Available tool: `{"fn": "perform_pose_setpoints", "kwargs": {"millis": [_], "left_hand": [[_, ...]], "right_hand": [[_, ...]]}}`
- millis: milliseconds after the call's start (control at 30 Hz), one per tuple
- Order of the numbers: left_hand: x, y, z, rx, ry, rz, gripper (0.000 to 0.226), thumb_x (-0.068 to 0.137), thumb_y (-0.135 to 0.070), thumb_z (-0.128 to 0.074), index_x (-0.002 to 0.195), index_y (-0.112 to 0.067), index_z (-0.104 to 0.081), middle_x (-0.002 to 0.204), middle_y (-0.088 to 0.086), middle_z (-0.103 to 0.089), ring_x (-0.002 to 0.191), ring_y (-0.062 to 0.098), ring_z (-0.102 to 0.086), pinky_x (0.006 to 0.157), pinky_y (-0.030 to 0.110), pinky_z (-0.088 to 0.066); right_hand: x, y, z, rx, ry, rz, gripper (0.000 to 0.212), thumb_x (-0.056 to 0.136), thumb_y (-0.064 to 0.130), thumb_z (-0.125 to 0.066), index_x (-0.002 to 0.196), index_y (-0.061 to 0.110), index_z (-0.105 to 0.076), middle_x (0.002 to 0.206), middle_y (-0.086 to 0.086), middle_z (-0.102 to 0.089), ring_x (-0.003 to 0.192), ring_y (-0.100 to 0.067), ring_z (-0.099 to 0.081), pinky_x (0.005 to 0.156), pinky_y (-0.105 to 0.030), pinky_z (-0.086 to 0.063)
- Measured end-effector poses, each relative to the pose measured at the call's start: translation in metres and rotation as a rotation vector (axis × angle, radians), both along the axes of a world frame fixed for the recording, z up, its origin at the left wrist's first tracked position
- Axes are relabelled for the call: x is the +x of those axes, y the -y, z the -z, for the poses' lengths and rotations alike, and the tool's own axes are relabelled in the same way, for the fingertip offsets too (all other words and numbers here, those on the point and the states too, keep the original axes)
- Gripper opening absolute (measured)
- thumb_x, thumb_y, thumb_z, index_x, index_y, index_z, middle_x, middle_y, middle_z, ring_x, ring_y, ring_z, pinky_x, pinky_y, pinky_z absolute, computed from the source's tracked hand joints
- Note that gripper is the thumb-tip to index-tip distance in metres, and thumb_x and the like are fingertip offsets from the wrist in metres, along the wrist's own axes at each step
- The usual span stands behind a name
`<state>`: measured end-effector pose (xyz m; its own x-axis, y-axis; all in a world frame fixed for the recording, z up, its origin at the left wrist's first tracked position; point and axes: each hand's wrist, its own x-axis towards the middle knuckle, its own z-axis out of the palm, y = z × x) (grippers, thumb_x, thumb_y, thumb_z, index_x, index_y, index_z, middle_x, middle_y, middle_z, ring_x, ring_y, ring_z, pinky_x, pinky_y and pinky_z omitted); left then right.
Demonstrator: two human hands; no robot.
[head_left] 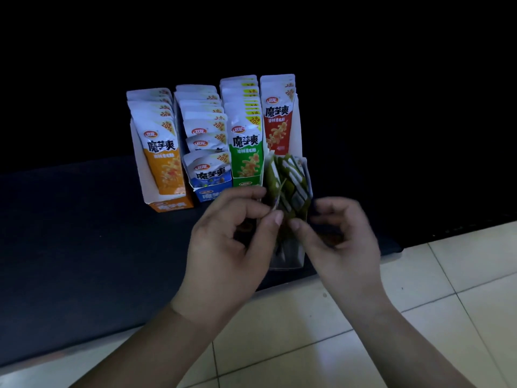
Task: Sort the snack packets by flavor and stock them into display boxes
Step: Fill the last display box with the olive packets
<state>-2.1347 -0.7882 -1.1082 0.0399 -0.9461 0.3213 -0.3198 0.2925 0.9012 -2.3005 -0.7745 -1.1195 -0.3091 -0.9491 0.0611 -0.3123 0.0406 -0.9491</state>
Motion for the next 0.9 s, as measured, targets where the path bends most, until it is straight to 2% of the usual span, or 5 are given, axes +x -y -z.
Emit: {"fn": "perform_pose_setpoints", "kwargs": {"millis": [200,367,533,667,900], "left_hand": [[-0.016,-0.026,-0.005,-0.039,0.040,0.202,0.010,0.092,-0.016,-0.078,0.100,-0.010,-0.077,0.129,-0.003,-0.069,0.121,0.011,-0.066,0.096,0.035,-0.056],[-0.014,-0.037,0.002,0.065,-0.077,0.268,0.016,0.089,-0.015,-0.080,0.102,-0.009,-0.073,0.130,-0.002,-0.068,0.121,0.017,-0.067,0.095,0.035,-0.055],[-0.001,-0.026,0.005,0.351,-0.020,-0.053,0.035,0.087,-0.042,-0.079,0.119,-0.036,-0.064,0.118,-0.014,-0.065,0.111,0.011,-0.064,0.084,0.027,-0.056],[-0.008,-0.016,-0.014,0.657,-0.339,-0.013,0.043,0.085,-0.039,-0.075,0.126,-0.032,-0.065,0.095,0.002,-0.074,0.081,0.013,-0.070,0.068,0.026,-0.054],[-0.015,-0.014,-0.025,0.706,-0.615,0.057,0.027,0.087,-0.018,-0.074,0.112,-0.009,-0.070,0.103,0.015,-0.078,0.089,0.034,-0.074,0.079,0.052,-0.059]], "right_hand": [[-0.004,0.008,-0.054,0.367,0.329,-0.131,0.045,0.081,0.057,-0.068,0.087,0.013,-0.076,0.083,-0.018,-0.073,0.076,-0.030,-0.073,0.062,-0.036,-0.060],[-0.015,0.009,-0.059,0.373,0.217,-0.172,0.012,0.083,0.020,-0.082,0.095,0.021,-0.080,0.087,-0.004,-0.079,0.085,-0.016,-0.076,0.069,-0.025,-0.057],[-0.030,0.008,-0.075,0.222,0.247,-0.071,0.018,0.086,0.001,-0.077,0.092,0.019,-0.078,0.080,-0.001,-0.079,0.076,-0.014,-0.076,0.062,-0.021,-0.056],[-0.030,0.010,-0.081,0.140,0.281,-0.062,0.033,0.087,-0.006,-0.072,0.103,0.023,-0.075,0.079,0.001,-0.077,0.077,-0.009,-0.073,0.066,-0.020,-0.056],[-0.020,-0.002,-0.052,0.316,0.424,-0.172,0.041,0.081,-0.006,-0.075,0.115,0.017,-0.077,0.106,-0.024,-0.072,0.103,-0.042,-0.070,0.093,-0.058,-0.057]]}}
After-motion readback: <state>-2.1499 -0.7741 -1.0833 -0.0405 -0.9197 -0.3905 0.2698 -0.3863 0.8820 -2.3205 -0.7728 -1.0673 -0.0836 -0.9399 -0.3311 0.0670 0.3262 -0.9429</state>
